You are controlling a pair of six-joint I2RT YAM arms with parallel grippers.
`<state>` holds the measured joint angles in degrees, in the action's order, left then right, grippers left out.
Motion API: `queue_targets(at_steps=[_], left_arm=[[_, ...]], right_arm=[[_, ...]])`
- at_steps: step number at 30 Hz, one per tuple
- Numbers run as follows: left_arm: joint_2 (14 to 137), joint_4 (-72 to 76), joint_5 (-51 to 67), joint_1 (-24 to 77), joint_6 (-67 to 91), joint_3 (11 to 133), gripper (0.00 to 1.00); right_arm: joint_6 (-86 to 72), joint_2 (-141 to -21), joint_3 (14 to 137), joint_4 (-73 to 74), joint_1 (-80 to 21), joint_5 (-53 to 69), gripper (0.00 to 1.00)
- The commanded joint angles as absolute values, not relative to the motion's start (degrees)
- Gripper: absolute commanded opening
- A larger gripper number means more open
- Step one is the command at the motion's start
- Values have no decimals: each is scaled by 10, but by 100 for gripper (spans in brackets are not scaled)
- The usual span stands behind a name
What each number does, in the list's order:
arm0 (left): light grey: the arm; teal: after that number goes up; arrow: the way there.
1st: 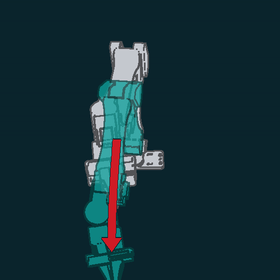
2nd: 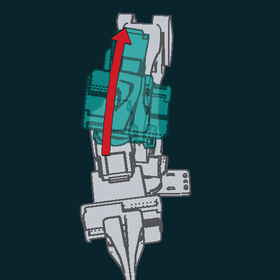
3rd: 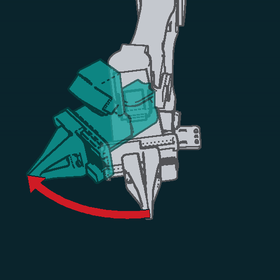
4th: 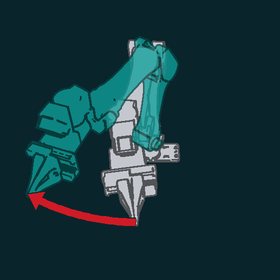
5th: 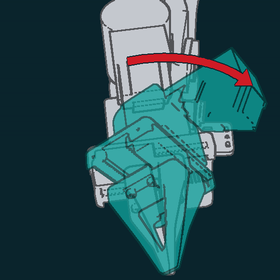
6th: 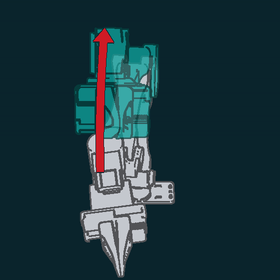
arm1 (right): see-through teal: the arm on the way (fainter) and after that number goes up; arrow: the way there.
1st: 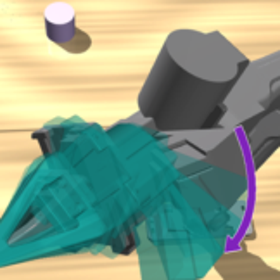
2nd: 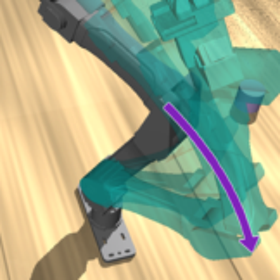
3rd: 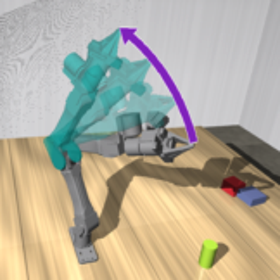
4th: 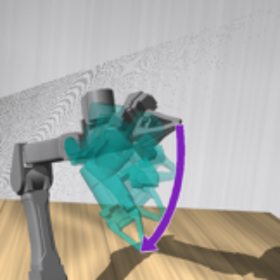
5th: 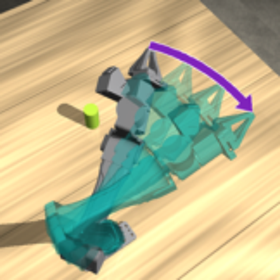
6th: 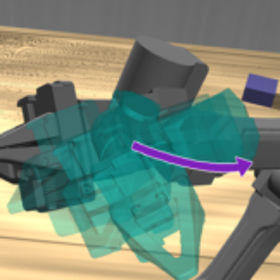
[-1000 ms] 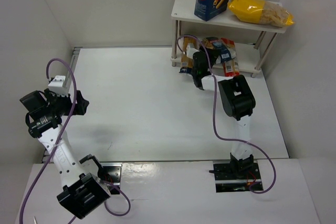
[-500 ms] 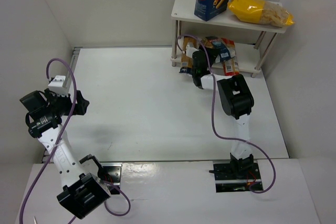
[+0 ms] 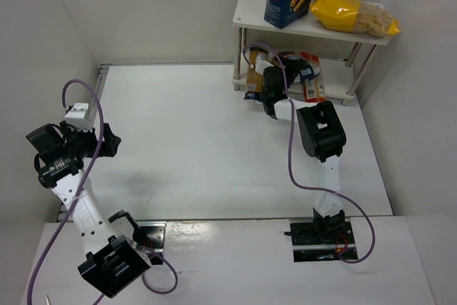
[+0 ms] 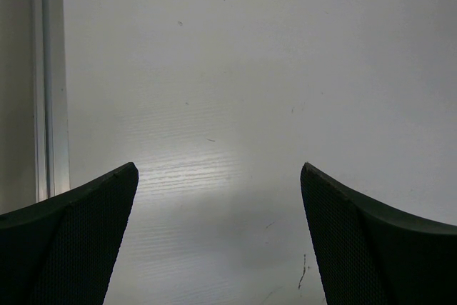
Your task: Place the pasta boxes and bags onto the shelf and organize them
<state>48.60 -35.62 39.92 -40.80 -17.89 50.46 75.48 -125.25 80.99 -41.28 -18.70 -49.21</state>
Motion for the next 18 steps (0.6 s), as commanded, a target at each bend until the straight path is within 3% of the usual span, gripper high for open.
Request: queue_targets(at_steps=[1, 8, 18], left_arm=[[484, -352, 416, -412, -188, 504, 100], [484, -352, 421, -412, -188, 504, 100], [484, -352, 421, -412, -193, 504, 100]], right_arm=[[734, -1231, 843, -479, -184, -501, 87], [683, -1200, 843, -418, -184, -501, 99], [584, -1127, 838, -276, -199, -490, 99]])
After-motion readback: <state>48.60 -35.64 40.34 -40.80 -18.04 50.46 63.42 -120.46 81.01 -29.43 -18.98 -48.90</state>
